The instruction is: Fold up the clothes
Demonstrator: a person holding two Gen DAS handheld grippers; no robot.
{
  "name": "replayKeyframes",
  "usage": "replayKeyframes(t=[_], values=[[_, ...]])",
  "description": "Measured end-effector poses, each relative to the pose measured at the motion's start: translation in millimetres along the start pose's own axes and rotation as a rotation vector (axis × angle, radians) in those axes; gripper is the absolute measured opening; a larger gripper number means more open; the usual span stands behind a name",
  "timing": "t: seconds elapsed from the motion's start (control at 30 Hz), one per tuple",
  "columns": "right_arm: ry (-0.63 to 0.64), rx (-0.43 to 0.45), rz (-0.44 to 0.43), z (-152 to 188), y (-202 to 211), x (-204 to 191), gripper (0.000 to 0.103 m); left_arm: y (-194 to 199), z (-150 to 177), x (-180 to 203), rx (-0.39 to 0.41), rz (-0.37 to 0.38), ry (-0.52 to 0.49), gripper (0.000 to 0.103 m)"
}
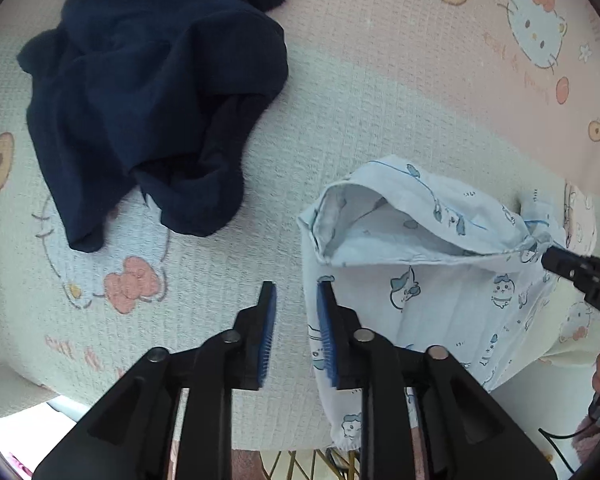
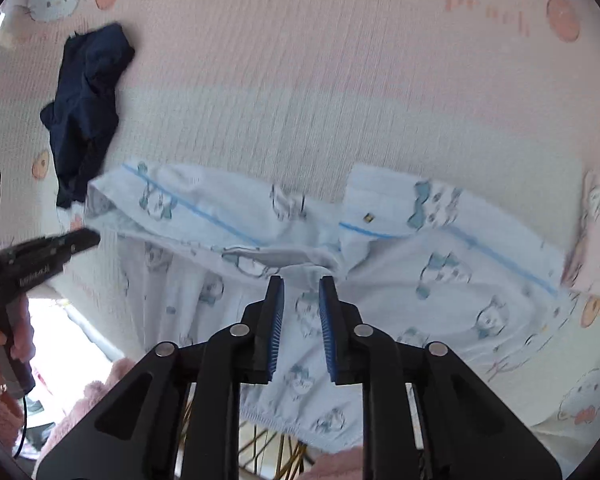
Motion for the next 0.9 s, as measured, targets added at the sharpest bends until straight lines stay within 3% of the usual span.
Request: replayKeyframes(t=[0.07,0.27,0.37,0.4,0.43,0.47,0.63,0.7,0.77,0.8,0.87,0.9], values=[[-0.040,-0.017,0.006,4,-6,8,0.034,1,-6,3,0.006,0.013,0.009,0.034],[-0.185,0.015,-0.099,12,-14,21,0.034,-11,-34,19,0.012,0.068,0.033,0.036],[-0.188,0.059,-0.100,-3,-7,23,0.009,-14,-49,27,0.019,0.098,0.046,0.035],[-0.189,0.074,-0.101,-8,-4,24,0.007,-13,-54,31,0.028,0.105,0.046,0.032],[-0.189,0.089,-0.101,-13,-2,25,0.007,-11,-60,35,0.042,0.100,0.033,0.016],[-0.190,0.103,-0.102,-18,1,26,0.006,-7,-67,40,0.062,0.091,0.015,0.012],[-0.194,0.177,-0.104,-43,14,30,0.006,19,-116,46,0.207,0.020,0.015,0.011],[-0.196,0.206,-0.104,-53,19,32,0.008,20,-139,42,0.233,-0.058,0.038,0.011],[-0.236,0.225,-0.091,-67,14,47,0.009,20,-155,38,0.227,-0.088,0.071,0.011],[-0.253,0.208,-0.077,-72,12,54,0.010,20,-158,41,0.212,-0.043,0.091,0.011],[-0.245,0.256,-0.077,-75,22,52,0.015,20,-158,51,0.175,0.056,0.100,0.016],[-0.222,0.275,-0.072,-73,27,49,0.021,17,-156,58,0.155,0.086,0.089,0.028]])
Point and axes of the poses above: each gripper's, at about its wrist camera, not at the fingertips, and y roughly against the way its jaws point, x to its right, z to its underside, the point moved 7 cm from there along -y, roughly the way its jaws point, and after that the axes turned 12 degrees about -z, right-handed, at the moved point
